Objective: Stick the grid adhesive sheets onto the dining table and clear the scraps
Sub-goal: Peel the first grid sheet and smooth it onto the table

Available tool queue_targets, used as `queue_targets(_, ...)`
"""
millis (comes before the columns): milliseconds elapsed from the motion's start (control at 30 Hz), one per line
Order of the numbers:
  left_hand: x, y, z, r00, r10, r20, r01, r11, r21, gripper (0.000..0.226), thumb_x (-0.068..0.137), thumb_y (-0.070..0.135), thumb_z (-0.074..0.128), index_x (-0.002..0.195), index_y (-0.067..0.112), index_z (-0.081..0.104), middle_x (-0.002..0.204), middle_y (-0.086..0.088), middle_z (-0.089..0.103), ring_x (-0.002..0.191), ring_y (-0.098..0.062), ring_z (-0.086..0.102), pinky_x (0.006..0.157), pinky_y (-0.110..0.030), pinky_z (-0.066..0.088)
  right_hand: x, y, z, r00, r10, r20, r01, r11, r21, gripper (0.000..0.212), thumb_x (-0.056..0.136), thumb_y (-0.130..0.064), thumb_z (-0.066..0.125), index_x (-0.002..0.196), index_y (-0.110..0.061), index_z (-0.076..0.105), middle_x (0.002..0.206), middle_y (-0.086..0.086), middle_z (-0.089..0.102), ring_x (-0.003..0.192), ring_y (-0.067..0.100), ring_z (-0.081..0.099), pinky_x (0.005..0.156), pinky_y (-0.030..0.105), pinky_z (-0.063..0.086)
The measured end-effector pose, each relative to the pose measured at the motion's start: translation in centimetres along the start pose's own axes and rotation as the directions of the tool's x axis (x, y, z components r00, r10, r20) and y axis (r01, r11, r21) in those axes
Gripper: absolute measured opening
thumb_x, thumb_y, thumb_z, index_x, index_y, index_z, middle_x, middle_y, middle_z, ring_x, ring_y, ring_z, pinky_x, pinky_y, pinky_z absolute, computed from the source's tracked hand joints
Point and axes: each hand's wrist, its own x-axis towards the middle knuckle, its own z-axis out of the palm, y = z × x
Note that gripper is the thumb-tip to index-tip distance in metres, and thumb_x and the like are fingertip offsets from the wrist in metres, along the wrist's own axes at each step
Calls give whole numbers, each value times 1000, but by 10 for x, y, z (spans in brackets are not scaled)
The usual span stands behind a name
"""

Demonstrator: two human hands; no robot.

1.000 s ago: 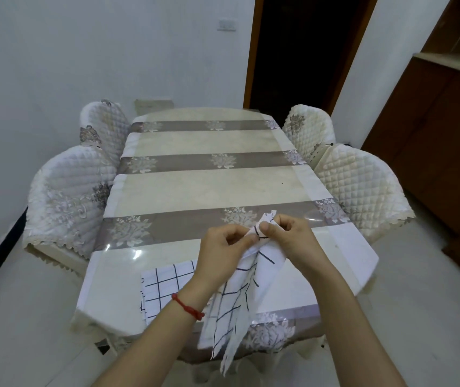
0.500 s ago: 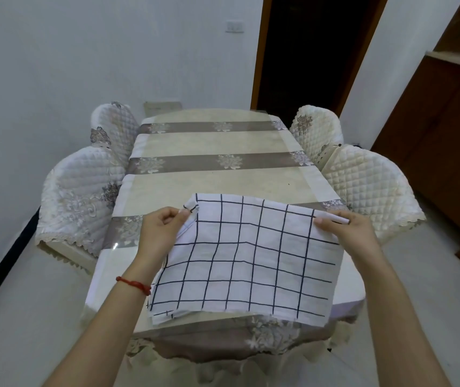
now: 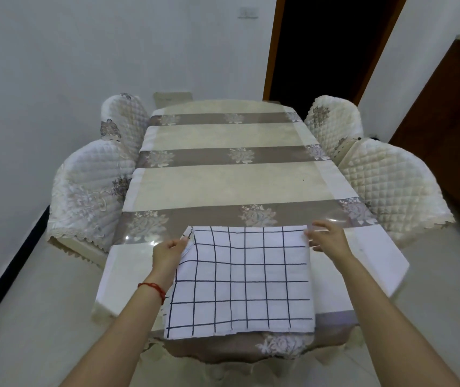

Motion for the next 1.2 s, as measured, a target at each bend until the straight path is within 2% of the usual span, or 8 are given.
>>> queue_targets(233, 14, -32, 26, 993, -88, -82, 92, 995, 42, 24, 88, 13, 60, 88, -9, 67, 88, -11, 63, 74, -15, 56, 55, -13, 41, 22, 65, 18, 986, 133, 101, -106, 965, -240, 42, 80, -11, 70, 119, -4, 56, 92, 14, 65, 77, 23, 60, 72, 29, 45)
queue_targets(367, 26, -39, 29, 992, -69, -107, 85, 985, 152, 16, 88, 15, 59, 77, 4, 65, 79, -6, 61, 77, -18, 53, 52, -9, 41, 18, 92, 39, 982, -111, 152, 174, 846, -504, 43, 84, -25, 65, 123, -12, 54, 126, 10, 55, 116, 25, 51, 95, 33, 39)
queue_targets(500, 38, -42, 2, 981, -80, -176, 118, 968, 220, 20, 88, 21, 59, 79, 5, 66, 79, -8, 64, 74, -20, 56, 55, -16, 45, 11, 113, 50, 881, -246, 404, 463, 621, -633, 48, 89, -36, 54, 133, -20, 46, 146, 2, 40, 137, 19, 33, 111, 33, 22)
queue_targets(600, 35, -46, -27, 976, -138, -171, 166, 972, 164, 26, 90, 33, 56, 86, 10, 65, 77, -4, 67, 70, -20, 63, 59, -25, 48, 7, 123, 47, 801, -275, 532, 591, 504, -630, 50, 90, -40, 51, 135, -20, 43, 148, 0, 38, 139, 16, 30, 114, 31, 17)
queue_targets(800, 1, -71, -51, 975, -175, -136, 213, 910, 356, 17, 87, 26, 61, 81, 12, 68, 83, -8, 71, 70, -18, 65, 63, -26, 50, -11, 136, 33, 671, -371, 641, 740, 383, -553, 51, 74, -35, 73, 118, -13, 62, 129, 8, 60, 120, 27, 56, 99, 44, 41)
queue_targets(1033, -43, -98, -38, 951, -95, -293, 250, 796, 552, 26, 82, 20, 67, 102, 2, 68, 102, -16, 70, 96, -29, 63, 81, -28, 43, -39, 145, 31, 571, -351, 742, 821, 218, -528, 65, 66, -57, 69, 115, -15, 63, 129, 11, 59, 117, 28, 59, 103, 40, 38)
queue_targets(1100, -49, -103, -37, 938, -146, -315, 300, 798, 523, 31, 80, 21, 68, 103, 0, 67, 103, -19, 69, 98, -32, 62, 84, -32, 46, -46, 147, 33, 574, -313, 757, 819, 224, -529, 68, 68, -58, 68, 119, -14, 60, 136, 13, 52, 123, 32, 52, 102, 48, 40)
queue_targets(1200, -53, -104, -37, 915, -204, -347, 356, 814, 459, 22, 78, 16, 70, 92, -2, 70, 93, -20, 70, 93, -34, 64, 82, -33, 47, -51, 150, 36, 619, -275, 735, 781, 319, -538, 68, 79, -56, 58, 132, -14, 49, 151, 11, 31, 140, 32, 29, 113, 49, 18)
